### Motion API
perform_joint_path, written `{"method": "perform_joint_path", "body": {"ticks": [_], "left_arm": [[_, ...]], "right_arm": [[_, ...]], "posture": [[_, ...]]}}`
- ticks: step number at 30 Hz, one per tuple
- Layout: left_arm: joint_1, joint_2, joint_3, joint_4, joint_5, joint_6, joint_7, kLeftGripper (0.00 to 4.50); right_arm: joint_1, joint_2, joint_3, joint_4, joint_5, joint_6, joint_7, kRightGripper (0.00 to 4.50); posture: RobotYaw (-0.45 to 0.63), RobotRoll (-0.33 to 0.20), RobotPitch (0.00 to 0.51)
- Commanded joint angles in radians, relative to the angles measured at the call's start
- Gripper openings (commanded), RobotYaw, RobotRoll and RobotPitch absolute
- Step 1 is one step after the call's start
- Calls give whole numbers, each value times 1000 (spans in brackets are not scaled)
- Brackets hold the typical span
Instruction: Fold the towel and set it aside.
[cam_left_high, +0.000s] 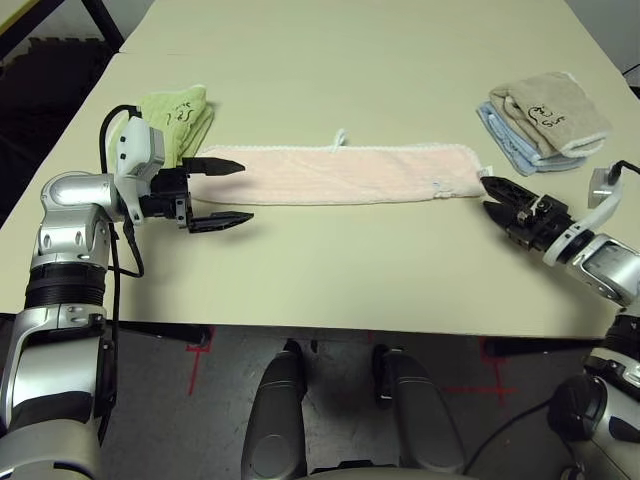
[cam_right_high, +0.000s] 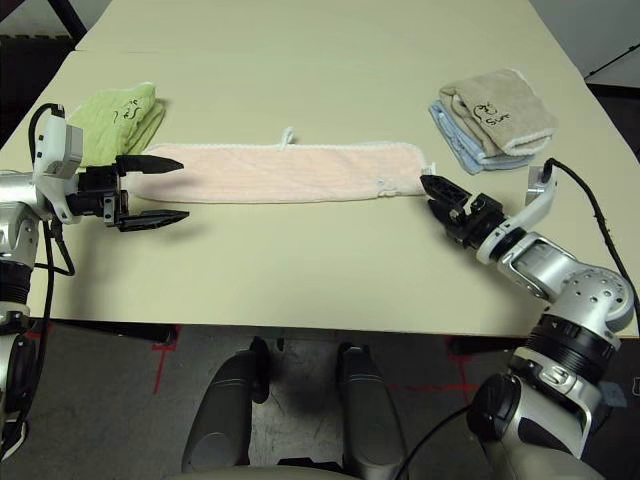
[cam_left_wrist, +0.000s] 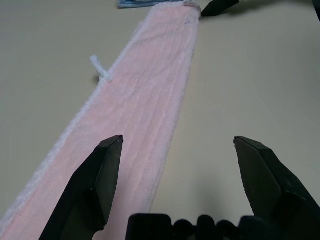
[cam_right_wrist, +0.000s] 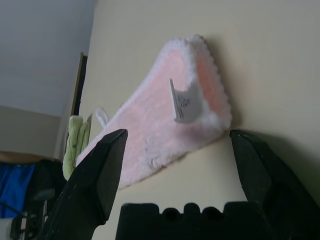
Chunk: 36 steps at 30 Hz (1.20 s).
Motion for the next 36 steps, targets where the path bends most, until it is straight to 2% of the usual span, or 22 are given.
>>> {"method": "perform_joint_path", "body": {"ticks": [1, 12, 15, 24, 26, 36], "left_arm": [[19, 10, -7, -22, -10, 0, -9, 4488], [22, 24, -8, -20, -6, -1, -17, 4488], [23, 26, -9, -23, -6, 2, -18, 4500], [20, 18, -14, -17, -4, 6, -3, 4500], [22, 17, -16, -13, -2, 2, -1, 4500], [17, 17, -20, -5, 1, 0, 1, 4500]], "right_arm": [[15, 12, 29, 82, -43, -54, -42, 4482], [-13, 39, 85, 176, -41, -208, -65, 4482], [-2, 33, 92, 177, -40, -216, -68, 3866], [12, 12, 108, 172, -27, -234, -62, 517], [12, 2, 112, 174, -27, -237, -56, 22], [30, -30, 111, 156, -7, -226, -46, 22]], "posture": [[-10, 0, 228], [-2, 0, 228], [-5, 0, 228], [-10, 0, 228], [-13, 0, 229], [-14, 0, 229]]}}
